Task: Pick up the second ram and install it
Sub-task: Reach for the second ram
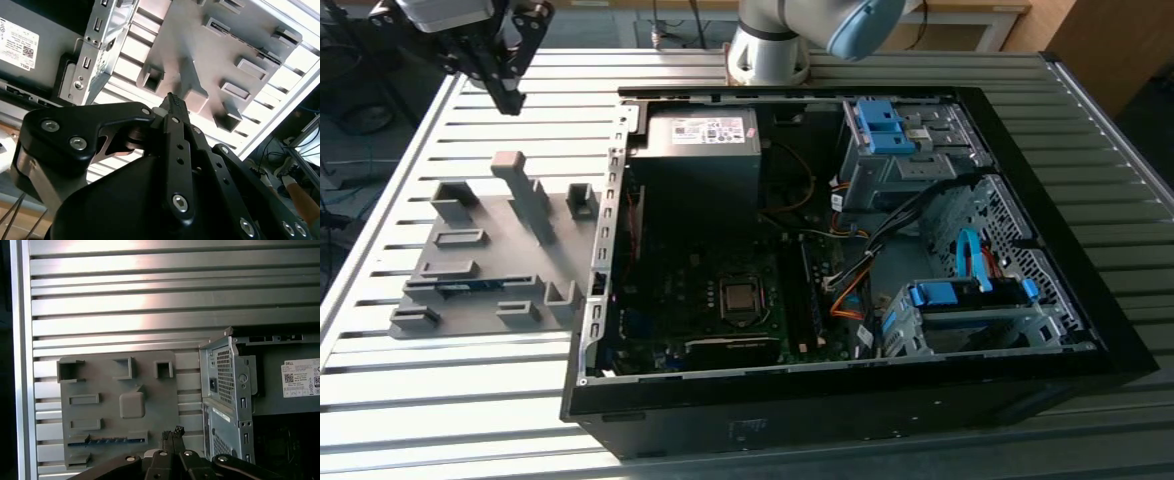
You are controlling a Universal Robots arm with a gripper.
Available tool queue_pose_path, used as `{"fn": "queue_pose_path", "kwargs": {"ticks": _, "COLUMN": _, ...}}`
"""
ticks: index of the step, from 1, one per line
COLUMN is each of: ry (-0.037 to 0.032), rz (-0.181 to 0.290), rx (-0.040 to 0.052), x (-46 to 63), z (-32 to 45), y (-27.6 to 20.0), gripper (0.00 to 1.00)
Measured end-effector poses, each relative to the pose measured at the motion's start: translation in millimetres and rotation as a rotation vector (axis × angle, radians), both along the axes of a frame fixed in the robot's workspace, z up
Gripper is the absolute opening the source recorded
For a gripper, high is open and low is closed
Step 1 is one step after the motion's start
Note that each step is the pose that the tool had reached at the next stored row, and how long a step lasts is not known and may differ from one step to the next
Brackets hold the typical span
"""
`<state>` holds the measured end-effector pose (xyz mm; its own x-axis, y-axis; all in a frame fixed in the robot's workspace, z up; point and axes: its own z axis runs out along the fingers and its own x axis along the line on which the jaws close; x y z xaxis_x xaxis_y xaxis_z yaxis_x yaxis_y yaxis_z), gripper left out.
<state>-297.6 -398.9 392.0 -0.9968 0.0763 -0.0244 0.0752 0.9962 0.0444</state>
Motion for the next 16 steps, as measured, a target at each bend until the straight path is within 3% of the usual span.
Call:
{"fn": "queue_pose_path", "kwargs": {"ticks": 8, "ry": 0.0009, "rz": 0.0, "rx": 0.0, "x": -18.8, "z": -1.4, "y": -0.6, "gripper": 0.11}}
{"fn": "queue_pose_path", "kwargs": {"ticks": 10, "ry": 0.0062, "rz": 0.0, "rx": -0.0001, "x": -21.9, "z": -1.9, "y": -0.6, "gripper": 0.11}}
{"fn": "queue_pose_path", "kwargs": {"ticks": 13, "ry": 0.0198, "rz": 0.0, "rx": 0.0, "x": -26.4, "z": -3.1, "y": -0.6, "gripper": 0.11}}
{"fn": "queue_pose_path", "kwargs": {"ticks": 16, "ry": 0.0222, "rz": 0.0, "rx": -0.0001, "x": -31.9, "z": -4.3, "y": -1.3, "gripper": 0.11}}
